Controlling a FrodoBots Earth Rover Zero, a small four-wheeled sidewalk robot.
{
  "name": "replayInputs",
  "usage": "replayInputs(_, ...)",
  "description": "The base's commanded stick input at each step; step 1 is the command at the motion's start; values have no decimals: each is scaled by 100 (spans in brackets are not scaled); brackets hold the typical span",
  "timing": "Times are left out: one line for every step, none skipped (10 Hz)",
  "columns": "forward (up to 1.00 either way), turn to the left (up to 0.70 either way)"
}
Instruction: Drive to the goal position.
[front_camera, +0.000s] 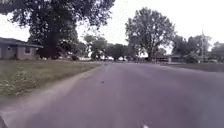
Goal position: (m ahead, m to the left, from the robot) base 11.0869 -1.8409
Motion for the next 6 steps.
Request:
replayInputs(100,-40)
replayInputs(100,-32)
replayInputs(100,-10)
replayInputs(100,0)
replayInputs(100,0)
replayInputs(100,0)
